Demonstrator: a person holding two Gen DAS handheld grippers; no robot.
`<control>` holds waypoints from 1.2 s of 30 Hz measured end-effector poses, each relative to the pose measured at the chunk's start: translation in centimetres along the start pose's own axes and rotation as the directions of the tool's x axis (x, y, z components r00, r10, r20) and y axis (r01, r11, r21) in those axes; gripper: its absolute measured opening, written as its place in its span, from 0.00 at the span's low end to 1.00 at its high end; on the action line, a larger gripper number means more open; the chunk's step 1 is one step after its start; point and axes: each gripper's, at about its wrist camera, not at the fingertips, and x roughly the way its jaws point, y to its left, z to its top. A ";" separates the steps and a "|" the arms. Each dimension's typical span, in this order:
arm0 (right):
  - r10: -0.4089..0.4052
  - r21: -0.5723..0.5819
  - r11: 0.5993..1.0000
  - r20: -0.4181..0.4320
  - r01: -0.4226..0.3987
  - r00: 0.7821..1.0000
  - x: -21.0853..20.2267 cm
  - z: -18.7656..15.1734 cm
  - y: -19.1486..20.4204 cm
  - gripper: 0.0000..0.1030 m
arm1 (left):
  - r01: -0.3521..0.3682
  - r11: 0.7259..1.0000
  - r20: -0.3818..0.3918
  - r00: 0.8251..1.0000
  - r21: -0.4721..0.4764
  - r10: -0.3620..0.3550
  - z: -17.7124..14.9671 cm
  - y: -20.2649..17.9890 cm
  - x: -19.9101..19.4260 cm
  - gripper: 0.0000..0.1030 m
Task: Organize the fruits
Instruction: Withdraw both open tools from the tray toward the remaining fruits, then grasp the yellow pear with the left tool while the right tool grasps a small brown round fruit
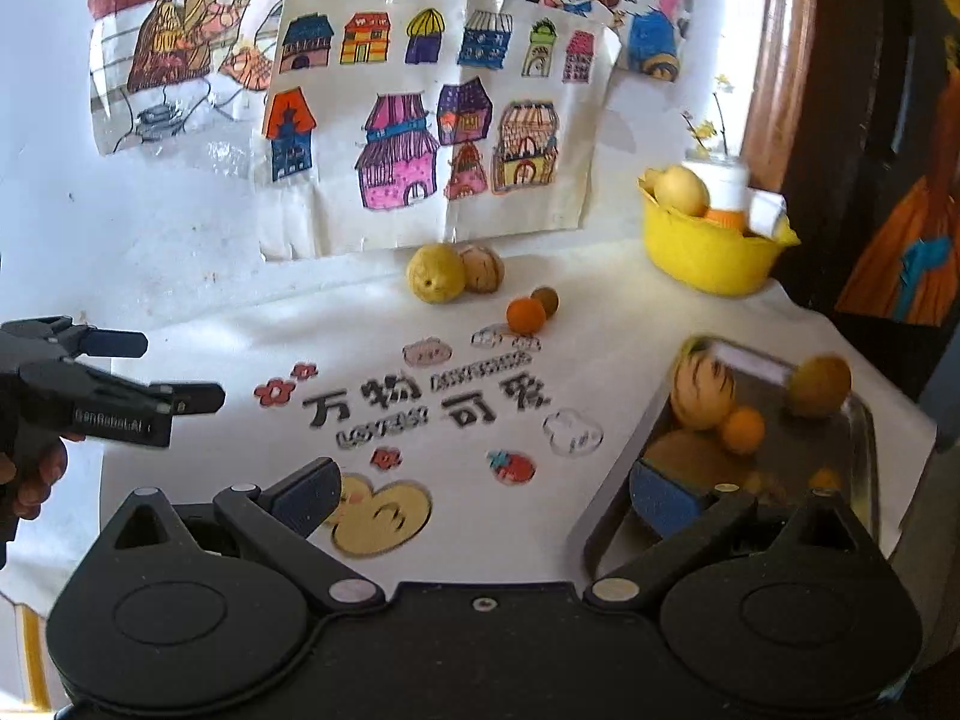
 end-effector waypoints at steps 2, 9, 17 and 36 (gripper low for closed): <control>0.030 -0.017 0.999 0.001 -0.030 1.000 -0.1 1.5 -0.9 0.99 | 0.011 1.000 0.017 1.000 0.020 -0.011 0.4 0.0 0.0 1.00; 0.002 -0.074 0.997 -0.049 -0.005 0.999 2.2 6.5 -3.5 0.99 | 0.043 0.994 0.092 0.994 0.102 -0.052 2.7 -0.7 1.1 1.00; 0.035 0.043 0.999 -0.166 -0.028 0.986 8.5 11.6 -7.3 0.99 | 0.042 0.967 0.143 0.987 0.251 -0.080 5.3 -3.4 3.5 1.00; 0.223 0.561 0.827 -0.262 -0.039 0.939 25.1 13.8 -14.2 0.78 | 0.023 0.911 0.132 0.988 0.412 -0.084 9.0 -7.7 14.6 1.00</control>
